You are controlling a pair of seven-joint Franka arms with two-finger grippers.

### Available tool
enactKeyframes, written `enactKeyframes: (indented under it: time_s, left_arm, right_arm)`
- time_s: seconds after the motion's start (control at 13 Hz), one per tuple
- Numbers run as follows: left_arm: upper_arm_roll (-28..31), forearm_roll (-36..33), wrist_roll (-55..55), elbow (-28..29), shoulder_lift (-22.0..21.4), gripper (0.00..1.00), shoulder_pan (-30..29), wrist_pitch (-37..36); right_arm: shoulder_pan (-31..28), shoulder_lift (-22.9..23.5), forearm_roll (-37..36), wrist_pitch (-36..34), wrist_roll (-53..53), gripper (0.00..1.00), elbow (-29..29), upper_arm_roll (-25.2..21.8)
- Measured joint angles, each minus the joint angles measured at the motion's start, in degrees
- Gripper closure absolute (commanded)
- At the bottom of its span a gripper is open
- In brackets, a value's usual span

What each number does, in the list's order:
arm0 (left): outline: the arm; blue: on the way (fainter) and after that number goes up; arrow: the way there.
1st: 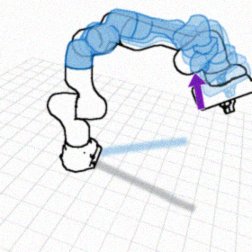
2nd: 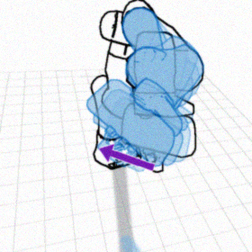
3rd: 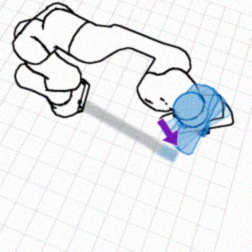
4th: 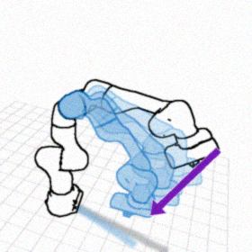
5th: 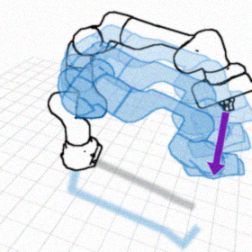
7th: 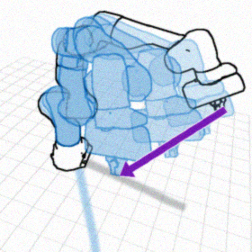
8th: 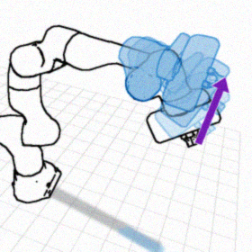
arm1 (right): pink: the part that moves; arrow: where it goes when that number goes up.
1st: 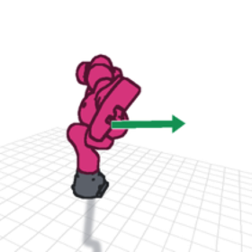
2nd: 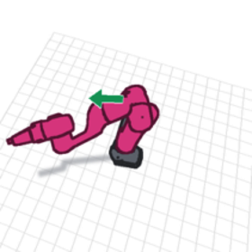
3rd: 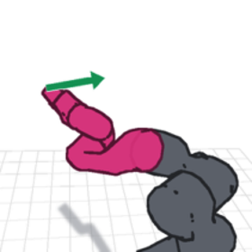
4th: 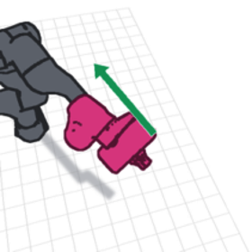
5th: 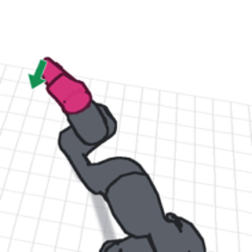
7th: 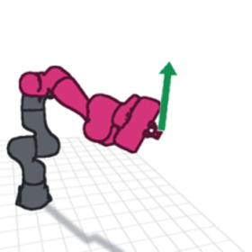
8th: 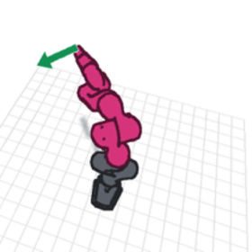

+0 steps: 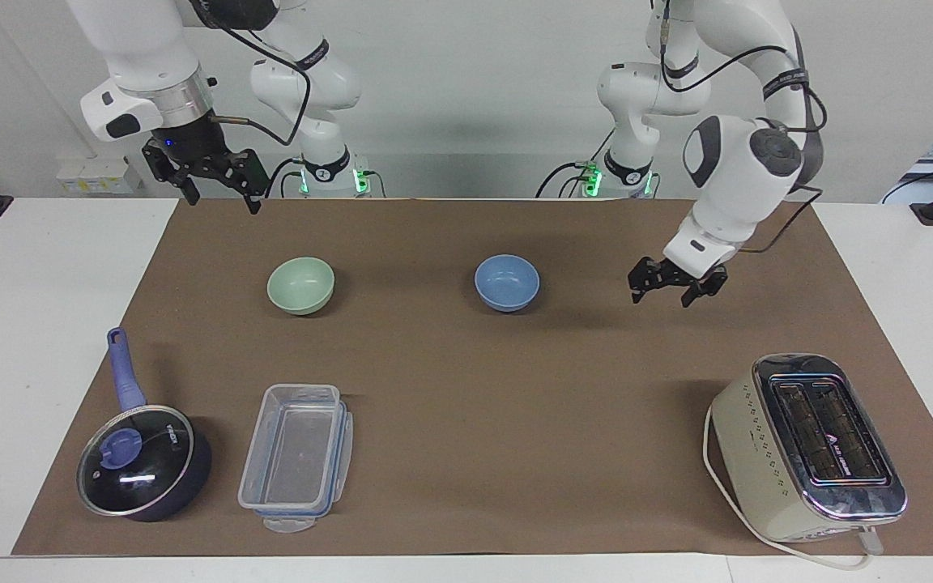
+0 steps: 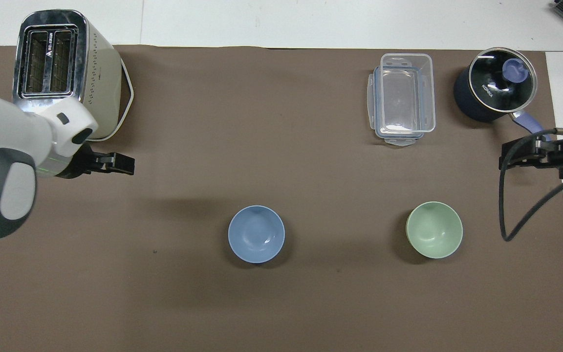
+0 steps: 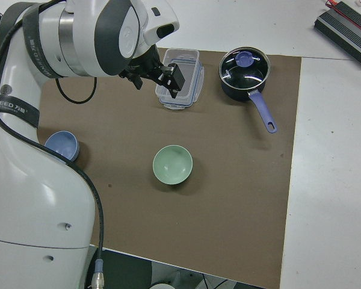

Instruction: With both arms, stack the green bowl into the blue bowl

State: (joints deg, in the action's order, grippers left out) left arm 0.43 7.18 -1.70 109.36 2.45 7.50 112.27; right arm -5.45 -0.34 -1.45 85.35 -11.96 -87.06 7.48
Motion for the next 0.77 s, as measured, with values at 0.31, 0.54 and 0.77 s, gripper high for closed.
enactKeyframes:
  time_s: [0.31,0.54,0.77]
  left_arm:
    - [0.09,-4.53,-4.0,-6.17,-0.02,0.0,-5.01,-4.12]
    - [0.37,-5.34,-3.99,-11.88,-0.04,0.0,-5.94,-10.36]
    - [0.4,-5.34,-2.02,-17.35,-0.1,0.0,-6.43,-16.21]
  right_arm:
    - [-0.73,-1.22,0.01,3.75,2.46,0.0,-4.64,-0.01]
    - [-2.85,-2.39,0.02,8.19,6.44,0.0,-11.05,-0.03]
    - [-4.02,-4.17,0.82,15.54,8.05,0.0,-20.42,-0.06]
